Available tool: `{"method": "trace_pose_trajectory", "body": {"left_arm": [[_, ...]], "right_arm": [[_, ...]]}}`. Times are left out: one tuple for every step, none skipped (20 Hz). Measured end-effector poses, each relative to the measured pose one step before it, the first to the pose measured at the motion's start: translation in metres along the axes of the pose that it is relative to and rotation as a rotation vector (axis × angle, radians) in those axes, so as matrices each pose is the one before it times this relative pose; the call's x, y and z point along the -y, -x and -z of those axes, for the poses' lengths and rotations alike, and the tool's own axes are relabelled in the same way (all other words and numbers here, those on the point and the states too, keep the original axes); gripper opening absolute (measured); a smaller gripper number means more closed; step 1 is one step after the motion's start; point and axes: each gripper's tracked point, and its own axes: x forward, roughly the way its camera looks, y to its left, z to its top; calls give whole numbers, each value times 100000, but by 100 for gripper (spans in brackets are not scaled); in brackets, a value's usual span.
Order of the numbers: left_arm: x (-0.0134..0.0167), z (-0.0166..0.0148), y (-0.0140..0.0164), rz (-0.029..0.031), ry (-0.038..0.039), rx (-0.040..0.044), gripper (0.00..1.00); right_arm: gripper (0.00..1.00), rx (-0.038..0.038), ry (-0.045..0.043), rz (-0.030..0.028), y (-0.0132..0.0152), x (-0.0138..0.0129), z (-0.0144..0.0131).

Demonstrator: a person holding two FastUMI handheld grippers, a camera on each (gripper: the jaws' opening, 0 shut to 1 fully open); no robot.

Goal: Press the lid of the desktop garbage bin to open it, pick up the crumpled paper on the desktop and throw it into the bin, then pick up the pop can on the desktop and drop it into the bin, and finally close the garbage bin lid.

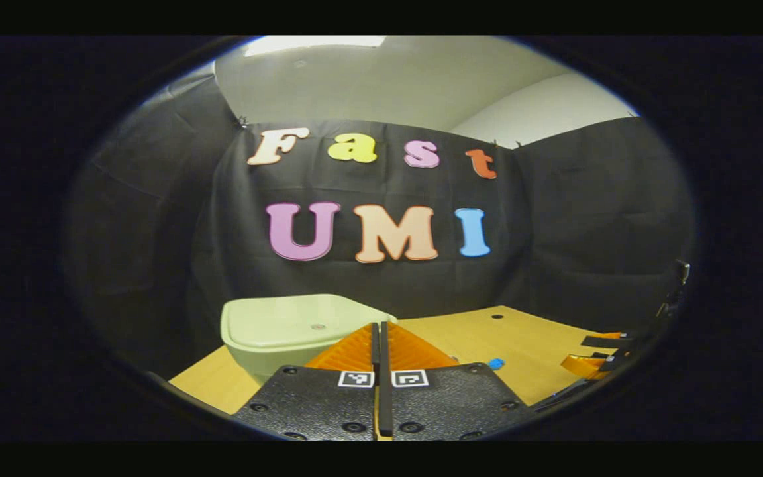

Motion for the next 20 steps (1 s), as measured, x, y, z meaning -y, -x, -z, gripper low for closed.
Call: {"method": "trace_pose_trajectory", "body": {"left_arm": [[-1106,-523,-418,-2417,-534,312,0],[-772,-31,-624,-1760,-110,-672,0],[-424,268,-491,-868,-532,-1421,0],[-347,390,-468,-782,-460,-1291,0],[-382,516,-487,-985,-475,-1855,0],[-408,812,-397,-989,467,-2403,0],[-121,596,-387,0,1319,-1988,0],[-116,589,-250,-352,1170,-1612,0],[-215,464,-244,-256,788,-1491,0],[-198,383,-80,107,1036,-957,0],[-30,-63,76,152,773,212,0],[117,-11,-139,285,439,815,0],[-16,231,31,246,-384,-729,0],[75,16,66,472,-926,795,0],[72,137,-42,449,-971,-600,0],[6,316,52,317,-1308,-218,0],[-70,-171,12,283,-2368,-105,0],[-29,152,32,-167,-2133,-545,0],[5,-69,37,-380,-1790,-381,0],[-58,-63,-59,-49,-1572,-172,0]], "right_arm": [[99,-16,-770,-209,38,97,72],[99,-113,-649,132,12,165,-16],[99,-107,-404,463,-32,251,9],[99,123,39,649,-27,225,-78],[99,131,647,1018,-34,315,2],[98,111,566,1450,0,451,-67],[98,196,292,904,81,321,-28],[98,59,-279,172,11,75,-31],[99,-81,-638,-76,-37,44,64],[99,70,-628,-43,20,76,-68],[99,-156,-461,219,17,217,69],[99,-509,-130,337,-62,207,48],[99,-535,100,494,-48,215,185],[98,-311,348,413,-38,132,6],[98,127,276,411,11,147,-6],[99,506,109,73,4,49,-242],[99,505,-288,65,104,-28,-100],[99,585,-475,-267,69,-57,-204],[99,350,-460,-305,150,-93,-13],[99,66,-223,-400,17,-123,-71]]}}
